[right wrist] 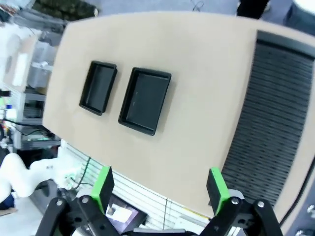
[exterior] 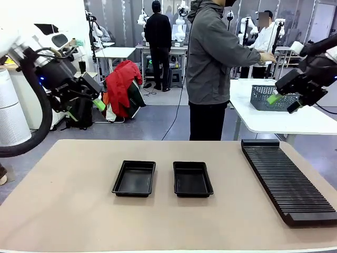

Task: Inspect and transfer BCBs to ESD trays.
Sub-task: Pick up the Blank PCB from the PCB Rack and place it in the left ESD tray.

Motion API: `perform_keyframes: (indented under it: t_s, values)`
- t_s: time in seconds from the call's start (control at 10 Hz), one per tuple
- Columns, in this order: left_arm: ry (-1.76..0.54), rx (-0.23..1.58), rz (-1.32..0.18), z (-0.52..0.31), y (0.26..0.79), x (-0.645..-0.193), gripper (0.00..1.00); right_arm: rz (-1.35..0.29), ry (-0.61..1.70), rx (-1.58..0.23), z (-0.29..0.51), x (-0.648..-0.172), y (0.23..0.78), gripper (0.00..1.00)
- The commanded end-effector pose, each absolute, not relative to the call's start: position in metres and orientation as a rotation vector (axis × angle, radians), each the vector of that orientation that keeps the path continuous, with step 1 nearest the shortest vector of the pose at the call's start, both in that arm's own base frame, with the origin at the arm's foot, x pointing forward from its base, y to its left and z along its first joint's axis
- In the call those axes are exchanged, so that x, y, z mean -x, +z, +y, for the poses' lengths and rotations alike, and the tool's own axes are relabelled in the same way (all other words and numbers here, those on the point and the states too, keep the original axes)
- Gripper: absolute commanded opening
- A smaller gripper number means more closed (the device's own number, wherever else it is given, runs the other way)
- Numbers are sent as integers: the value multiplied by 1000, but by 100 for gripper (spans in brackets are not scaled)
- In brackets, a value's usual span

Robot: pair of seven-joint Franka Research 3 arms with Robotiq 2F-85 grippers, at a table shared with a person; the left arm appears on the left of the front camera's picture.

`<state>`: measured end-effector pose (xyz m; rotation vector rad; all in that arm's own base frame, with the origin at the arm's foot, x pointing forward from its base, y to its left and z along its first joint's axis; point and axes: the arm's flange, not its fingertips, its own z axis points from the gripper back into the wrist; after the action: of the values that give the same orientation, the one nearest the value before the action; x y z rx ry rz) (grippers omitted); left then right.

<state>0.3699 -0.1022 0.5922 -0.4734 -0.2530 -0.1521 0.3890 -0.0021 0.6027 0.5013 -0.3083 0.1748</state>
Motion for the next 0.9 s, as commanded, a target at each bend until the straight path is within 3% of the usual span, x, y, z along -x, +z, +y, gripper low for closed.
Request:
perform_keyframes:
  t_s: [0.0, 0.4, 0.8]
  values:
    - [-99, 538, -216, -85, 597, -374, 100, -245, 88, -587, -22, -403, 611, 100]
    - [-43, 570, -132, -57, 600, -380, 100, -111, 42, -635, -67, -421, 612, 100]
    - [-28, 533, -130, -63, 612, -374, 100, -108, 51, -647, -88, -425, 606, 100]
